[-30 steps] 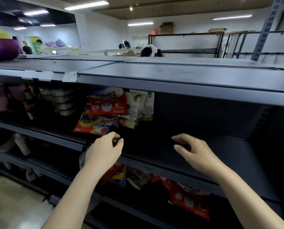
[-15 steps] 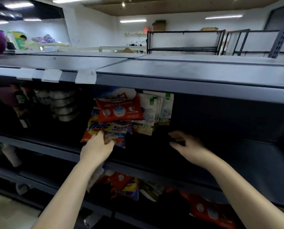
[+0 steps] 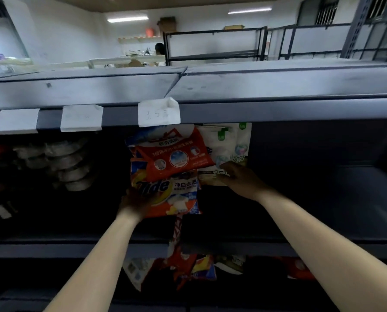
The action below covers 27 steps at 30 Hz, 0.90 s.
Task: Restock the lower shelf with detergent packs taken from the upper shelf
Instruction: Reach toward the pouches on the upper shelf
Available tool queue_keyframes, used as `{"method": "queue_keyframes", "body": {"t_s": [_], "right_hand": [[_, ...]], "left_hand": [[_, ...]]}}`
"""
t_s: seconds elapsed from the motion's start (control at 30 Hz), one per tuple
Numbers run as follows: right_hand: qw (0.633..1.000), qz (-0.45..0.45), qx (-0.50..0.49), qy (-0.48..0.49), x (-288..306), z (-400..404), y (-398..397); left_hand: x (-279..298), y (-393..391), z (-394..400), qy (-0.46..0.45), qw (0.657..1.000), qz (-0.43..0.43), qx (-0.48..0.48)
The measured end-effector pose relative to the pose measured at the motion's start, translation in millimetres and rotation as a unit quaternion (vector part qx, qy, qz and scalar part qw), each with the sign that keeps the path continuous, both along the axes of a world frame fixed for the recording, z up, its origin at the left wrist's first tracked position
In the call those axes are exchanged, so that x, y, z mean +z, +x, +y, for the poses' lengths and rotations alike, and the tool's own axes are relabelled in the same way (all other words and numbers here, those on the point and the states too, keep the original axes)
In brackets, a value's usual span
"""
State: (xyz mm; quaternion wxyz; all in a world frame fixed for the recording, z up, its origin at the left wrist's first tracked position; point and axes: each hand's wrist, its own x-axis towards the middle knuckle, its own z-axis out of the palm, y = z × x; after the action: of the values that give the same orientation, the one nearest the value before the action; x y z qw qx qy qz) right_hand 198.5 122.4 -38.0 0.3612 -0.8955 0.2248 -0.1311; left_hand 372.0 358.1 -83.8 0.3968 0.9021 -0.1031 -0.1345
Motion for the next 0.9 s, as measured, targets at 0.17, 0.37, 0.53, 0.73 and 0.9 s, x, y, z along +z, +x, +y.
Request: {"method": "queue_keyframes", "body": {"t_s": [0.17,0.37,0.53,0.73,0.9], "right_hand": [[0.999,-0.033,-0.029,-0.005,3,3,43],[0.999,-0.042,-0.001,0.028,4,0,93],[0.996,-0.045,-0.061,0.055,2,-2,120],[0.961,-0.049,0.042,0.267,16,3,113],[0.956,-0.052,0.048,0.286,22,15,93]], "left_hand": [[-6,9,1,-0.019,1.0,0.008,0.014],[-11,3,3,0.009,1.0,-0.028,0.01],[-5,-7,2,0.137,0.989,-0.054,0.018],[-2,-8,2,0.122,0.991,-0.049,0.021],[5,-15,3,0.125,0.991,-0.029,0.025]]}}
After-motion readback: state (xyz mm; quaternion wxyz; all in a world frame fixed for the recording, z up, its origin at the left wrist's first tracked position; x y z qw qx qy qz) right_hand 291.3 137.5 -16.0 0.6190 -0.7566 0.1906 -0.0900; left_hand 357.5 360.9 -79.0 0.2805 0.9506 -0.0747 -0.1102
